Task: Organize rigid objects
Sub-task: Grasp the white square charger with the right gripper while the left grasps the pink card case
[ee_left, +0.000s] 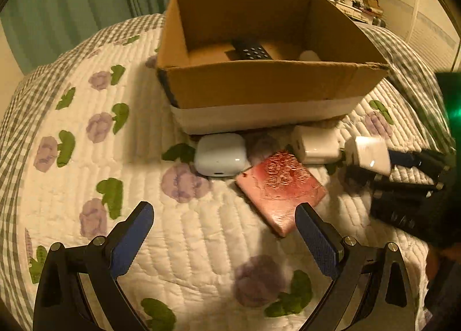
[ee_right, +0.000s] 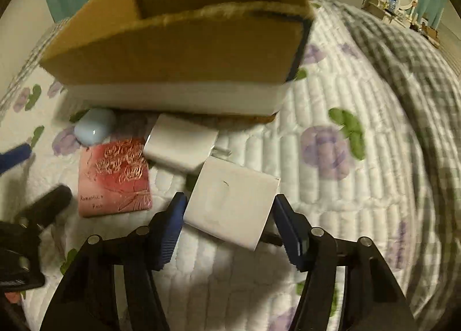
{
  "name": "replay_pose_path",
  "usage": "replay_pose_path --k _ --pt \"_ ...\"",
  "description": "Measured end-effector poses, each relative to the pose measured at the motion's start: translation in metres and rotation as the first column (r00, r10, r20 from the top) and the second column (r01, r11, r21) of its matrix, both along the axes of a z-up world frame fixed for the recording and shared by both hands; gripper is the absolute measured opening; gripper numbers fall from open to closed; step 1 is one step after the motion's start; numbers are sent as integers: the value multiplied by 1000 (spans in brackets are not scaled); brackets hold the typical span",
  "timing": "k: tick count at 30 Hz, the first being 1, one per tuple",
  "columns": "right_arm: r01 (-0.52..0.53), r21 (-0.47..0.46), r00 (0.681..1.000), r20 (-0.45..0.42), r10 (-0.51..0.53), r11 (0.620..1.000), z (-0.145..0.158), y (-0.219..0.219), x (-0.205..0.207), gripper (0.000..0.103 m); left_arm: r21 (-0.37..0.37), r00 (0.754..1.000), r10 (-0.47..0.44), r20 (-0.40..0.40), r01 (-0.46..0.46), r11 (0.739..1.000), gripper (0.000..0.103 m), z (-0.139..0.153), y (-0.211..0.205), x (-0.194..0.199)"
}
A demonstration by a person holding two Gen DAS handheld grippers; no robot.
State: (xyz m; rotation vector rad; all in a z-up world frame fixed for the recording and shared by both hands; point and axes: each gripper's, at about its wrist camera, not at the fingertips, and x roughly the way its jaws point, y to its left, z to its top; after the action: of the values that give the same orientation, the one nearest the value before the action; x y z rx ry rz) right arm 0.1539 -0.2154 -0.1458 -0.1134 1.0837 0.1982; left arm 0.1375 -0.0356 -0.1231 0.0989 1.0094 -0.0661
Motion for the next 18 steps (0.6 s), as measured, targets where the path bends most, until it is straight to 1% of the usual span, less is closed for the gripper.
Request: replay_pose_path --k 2,5,6,9,12,14,16,18 --pt "27 -3 999 21 -27 1000 9 -9 0 59 -3 1000 13 -12 -13 1000 100 0 -6 3" --pt "70 5 996 56 -70 998 23 -25 -1 59 -47 999 19 -27 -20 999 100 0 -18 8" --pt "79 7 995 62 -80 997 26 -29 -1 59 -50 999 18 -35 -20 999 100 -2 -23 10" --pt "110 28 991 71 -112 994 31 -41 0 59 -23 998 28 -60 -29 999 100 -9 -36 18" --pt "129 60 989 64 -133 990 33 -50 1 59 -25 995 38 -87 -40 999 100 -17 -45 28" --pt "140 68 988 56 -144 988 33 -52 3 59 -22 992 45 -121 -48 999 100 -26 -49 37" --pt "143 73 988 49 -146 987 33 -54 7 59 12 988 67 -139 -66 998 100 -36 -53 44" --pt "147 81 988 40 -151 986 30 -55 9 59 41 988 73 -135 -68 997 99 -42 -59 47"
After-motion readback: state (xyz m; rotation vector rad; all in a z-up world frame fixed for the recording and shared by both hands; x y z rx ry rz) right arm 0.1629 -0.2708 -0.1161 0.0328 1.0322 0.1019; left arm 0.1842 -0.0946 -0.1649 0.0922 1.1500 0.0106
